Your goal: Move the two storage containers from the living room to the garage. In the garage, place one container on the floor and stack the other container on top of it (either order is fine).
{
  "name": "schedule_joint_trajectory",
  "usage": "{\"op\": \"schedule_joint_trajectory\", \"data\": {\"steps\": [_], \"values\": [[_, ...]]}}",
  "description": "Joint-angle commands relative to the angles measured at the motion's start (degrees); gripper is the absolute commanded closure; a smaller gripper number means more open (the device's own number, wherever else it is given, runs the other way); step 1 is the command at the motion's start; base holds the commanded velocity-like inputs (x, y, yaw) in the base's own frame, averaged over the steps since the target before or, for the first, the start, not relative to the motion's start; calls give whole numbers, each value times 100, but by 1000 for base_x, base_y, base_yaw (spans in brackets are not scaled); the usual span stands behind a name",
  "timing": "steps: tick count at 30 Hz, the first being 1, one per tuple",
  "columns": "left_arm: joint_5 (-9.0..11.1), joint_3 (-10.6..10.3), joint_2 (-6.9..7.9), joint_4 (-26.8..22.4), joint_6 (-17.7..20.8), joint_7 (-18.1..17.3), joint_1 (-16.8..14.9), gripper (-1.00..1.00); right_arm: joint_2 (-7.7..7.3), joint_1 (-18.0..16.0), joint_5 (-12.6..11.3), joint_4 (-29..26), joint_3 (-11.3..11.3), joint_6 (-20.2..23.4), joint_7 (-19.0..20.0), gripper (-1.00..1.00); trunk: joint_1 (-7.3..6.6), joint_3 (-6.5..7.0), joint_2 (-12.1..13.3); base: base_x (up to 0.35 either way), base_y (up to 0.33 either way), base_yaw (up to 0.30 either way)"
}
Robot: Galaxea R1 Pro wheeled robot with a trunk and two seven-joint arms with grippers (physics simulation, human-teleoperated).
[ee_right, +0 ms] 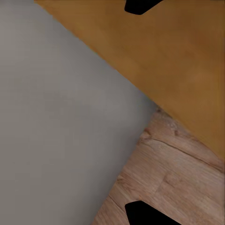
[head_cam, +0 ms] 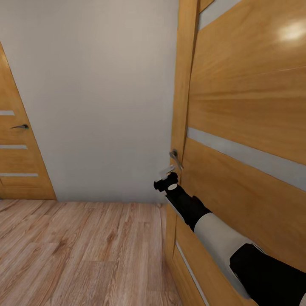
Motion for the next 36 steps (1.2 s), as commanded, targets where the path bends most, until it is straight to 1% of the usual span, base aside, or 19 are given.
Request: {"op": "schedule_joint_trajectory", "data": {"steps": [1, 6, 14, 16, 17, 21, 22, 24, 27, 29, 31, 33, 35, 36], "values": [[32, 4, -1, -2, -4, 3, -2, -100, -3, -4, 10, -2, 29, 41, -31, -100, 0, -6, -3, 26, 0, 0], [32, 7, -1, -2, -5, 3, -2, -100, -4, -5, 16, 114, 26, 33, -31, -100, 0, -6, -3, 10, 0, 0], [27, 9, -1, -2, -6, 3, -2, -100, -45, -4, 24, 318, 12, -169, -42, -100, 0, -6, -3, 1, 0, 0], [27, 8, -1, -1, -4, 3, -2, -100, -146, -5, 21, 332, 12, -195, -43, -100, 0, -6, -3, 0, 0, 0], [28, 10, -1, -2, -4, 3, -2, -100, -225, -5, 21, 338, 12, -206, -43, -100, 0, -6, -3, 0, 0, 0], [30, 10, -1, -2, -5, 3, -2, -100, -300, -5, 21, 342, 6, -211, -46, -100, 0, -6, -3, 0, 0, 0], [30, 10, -1, -2, -6, 3, -2, -100, -375, -5, 18, 342, 6, -212, -47, -100, 0, -6, -3, 0, 0, 0], [27, 10, -1, -2, -4, 3, -2, -100, -474, -5, 17, 342, 5, -214, -48, -100, 0, -6, -3, 0, 0, 0], [25, 10, -1, -2, -5, 3, -2, -100, -557, -5, 16, 343, -1, -214, -48, -100, 0, -6, -3, 0, 0, 0], [25, 10, -4, -2, -6, 3, -2, -100, -651, -5, 14, 343, -9, -213, -48, -100, 0, -6, -3, 0, 0, 0], [23, 10, -3, -2, -6, 3, -2, -100, -776, -5, 12, 343, -20, -213, -48, -100, 0, -6, -3, 0, 0, 0], [23, 10, -4, -2, -6, 2, -2, -100, -831, -5, 9, 343, -22, -213, -53, -100, 0, -6, -3, 0, 0, 0], [23, 10, -4, -2, -6, 0, -2, -100, -896, -5, 6, 343, -23, -213, -89, -100, 0, -6, -3, 0, 0, 0], [23, 10, -8, -2, -6, 1, -2, -100, -994, -5, 0, 343, -24, -213, -234, -100, 0, -6, -3, 0, 0, 0]]}}
